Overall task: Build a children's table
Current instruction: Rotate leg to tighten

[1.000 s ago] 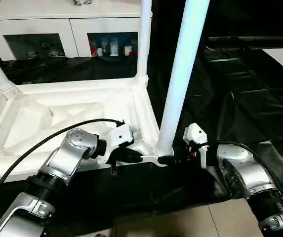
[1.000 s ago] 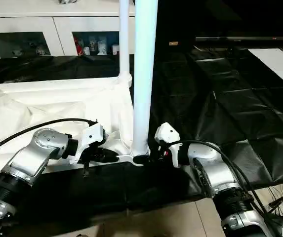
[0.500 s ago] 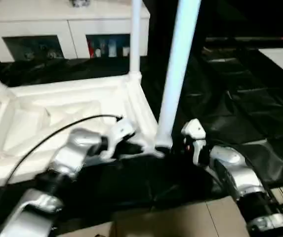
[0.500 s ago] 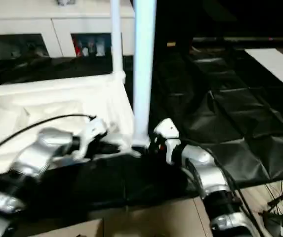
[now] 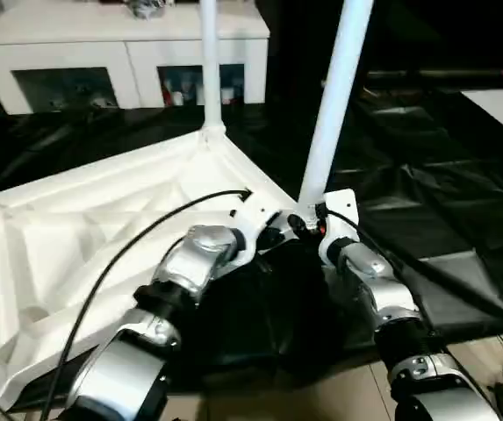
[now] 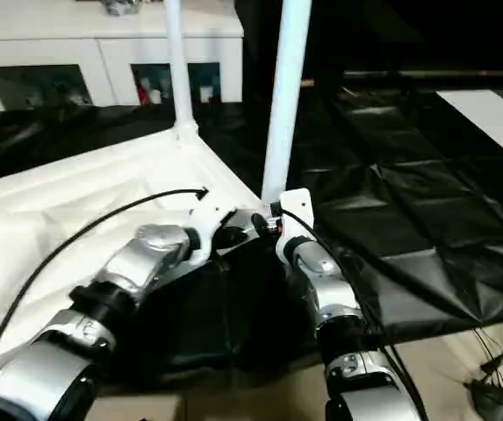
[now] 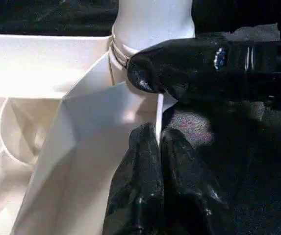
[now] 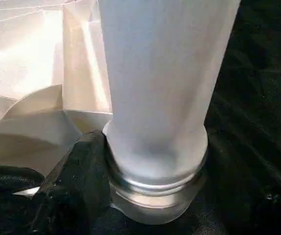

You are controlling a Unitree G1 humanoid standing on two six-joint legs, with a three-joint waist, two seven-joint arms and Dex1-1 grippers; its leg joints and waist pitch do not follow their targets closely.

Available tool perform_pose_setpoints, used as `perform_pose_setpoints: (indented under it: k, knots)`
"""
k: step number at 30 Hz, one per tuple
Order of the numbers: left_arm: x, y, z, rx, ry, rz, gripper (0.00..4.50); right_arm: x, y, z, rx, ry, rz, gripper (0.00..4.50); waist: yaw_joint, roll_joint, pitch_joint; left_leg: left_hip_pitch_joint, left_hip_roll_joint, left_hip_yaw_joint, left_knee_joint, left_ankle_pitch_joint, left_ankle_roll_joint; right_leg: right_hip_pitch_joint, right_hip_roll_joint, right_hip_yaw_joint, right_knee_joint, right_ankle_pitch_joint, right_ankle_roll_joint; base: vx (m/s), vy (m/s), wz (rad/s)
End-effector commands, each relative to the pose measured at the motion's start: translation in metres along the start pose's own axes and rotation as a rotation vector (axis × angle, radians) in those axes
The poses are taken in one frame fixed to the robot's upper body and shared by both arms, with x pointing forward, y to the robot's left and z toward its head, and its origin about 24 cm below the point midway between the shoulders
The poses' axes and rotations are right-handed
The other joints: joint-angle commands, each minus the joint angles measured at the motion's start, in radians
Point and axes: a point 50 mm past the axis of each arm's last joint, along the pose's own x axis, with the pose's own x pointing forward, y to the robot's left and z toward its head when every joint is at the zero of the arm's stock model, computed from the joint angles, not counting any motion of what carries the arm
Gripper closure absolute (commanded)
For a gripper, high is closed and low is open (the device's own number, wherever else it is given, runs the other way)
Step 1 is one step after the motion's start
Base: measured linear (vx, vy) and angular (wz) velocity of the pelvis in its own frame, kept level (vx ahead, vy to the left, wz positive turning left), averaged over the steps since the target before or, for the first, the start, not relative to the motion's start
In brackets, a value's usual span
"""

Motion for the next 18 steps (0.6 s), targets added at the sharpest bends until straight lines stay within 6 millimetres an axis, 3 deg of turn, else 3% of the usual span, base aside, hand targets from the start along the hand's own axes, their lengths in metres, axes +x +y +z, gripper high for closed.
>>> perform_pose_setpoints:
  k: [1,3,4,7,8,10,11,14,15,17,18]
  knots:
    - [0.004,-0.001,-0.015,-0.048,0.044,0.076,4.50,0.004,0.038,0.004,-0.029,-0.049,0.143,1.84,-0.002,-0.014,-0.057,0.014,0.018,-0.018,-0.082,-0.346,0.013,0.026,-0.036,0.020,-0.090,-0.402,-0.153,0.000,0.000,0.00]
    - [0.003,0.000,-0.016,-0.033,0.045,0.069,4.50,0.003,0.036,0.005,0.001,-0.069,0.146,1.84,-0.001,-0.014,-0.057,0.014,0.019,-0.018,-0.083,-0.345,0.017,0.026,-0.036,0.021,-0.090,-0.396,-0.157,0.000,0.000,0.00]
    - [0.003,0.000,-0.016,-0.033,0.045,0.069,4.50,0.003,0.036,0.005,0.001,-0.069,0.146,1.28,-0.001,-0.014,-0.057,0.013,0.019,-0.018,-0.083,-0.344,0.019,0.027,-0.037,0.021,-0.089,-0.393,-0.159,0.000,0.000,0.00]
    - [0.001,0.002,-0.018,-0.009,0.046,0.056,4.50,0.000,0.028,0.005,0.036,-0.081,0.138,1.07,0.000,-0.014,-0.057,0.011,0.019,-0.018,-0.083,-0.346,0.025,0.027,-0.037,0.021,-0.091,-0.393,-0.156,0.000,0.000,0.00]
    - [-0.001,0.003,-0.020,0.005,0.045,0.044,4.50,-0.002,0.020,0.005,0.008,-0.083,0.131,0.93,-0.005,-0.015,-0.056,0.000,0.018,-0.024,-0.089,-0.339,0.024,0.036,-0.039,0.018,-0.087,-0.397,-0.148,0.000,0.000,0.00]
    - [-0.003,0.005,-0.021,0.017,0.047,0.036,4.50,-0.003,0.015,0.006,-0.016,-0.083,0.135,0.69,-0.008,-0.013,-0.058,0.000,0.020,-0.025,-0.089,-0.333,0.022,0.036,-0.039,0.017,-0.086,-0.386,-0.150,0.000,0.000,0.00]
    - [-0.005,0.006,-0.022,0.030,0.050,0.025,4.50,-0.005,0.008,0.006,-0.049,-0.083,0.151,0.68,-0.011,-0.011,-0.057,0.007,0.020,-0.022,-0.087,-0.349,0.023,0.029,-0.036,0.018,-0.089,-0.379,-0.161,0.000,0.000,0.00]
    - [-0.010,0.008,-0.023,0.050,0.046,0.001,4.50,-0.012,-0.005,0.008,-0.113,-0.086,0.218,0.68,-0.011,-0.014,-0.057,0.007,0.021,-0.020,-0.084,-0.351,0.031,0.032,-0.038,0.019,-0.088,-0.370,-0.177,0.000,0.000,0.00]
    - [-0.015,0.010,-0.025,0.053,0.044,-0.010,4.50,-0.019,-0.015,0.009,-0.170,-0.084,0.287,0.68,-0.011,-0.009,-0.057,0.005,0.022,-0.020,-0.084,-0.349,0.038,0.035,-0.037,0.019,-0.088,-0.351,-0.182,0.000,0.000,0.00]
    - [-0.016,0.011,-0.026,0.053,0.044,-0.012,4.50,-0.022,-0.018,0.010,-0.187,-0.083,0.309,0.68,-0.010,-0.014,-0.059,0.002,0.021,-0.018,-0.081,-0.318,0.053,0.038,-0.037,0.021,-0.082,-0.304,-0.194,0.000,0.000,0.00]
    - [-0.023,0.013,-0.028,0.075,0.032,-0.052,4.50,-0.032,-0.028,0.013,-0.221,-0.091,0.397,0.68,-0.010,-0.008,-0.059,0.001,0.020,-0.017,-0.081,-0.304,0.059,0.039,-0.038,0.020,-0.081,-0.298,-0.201,0.000,0.000,0.00]
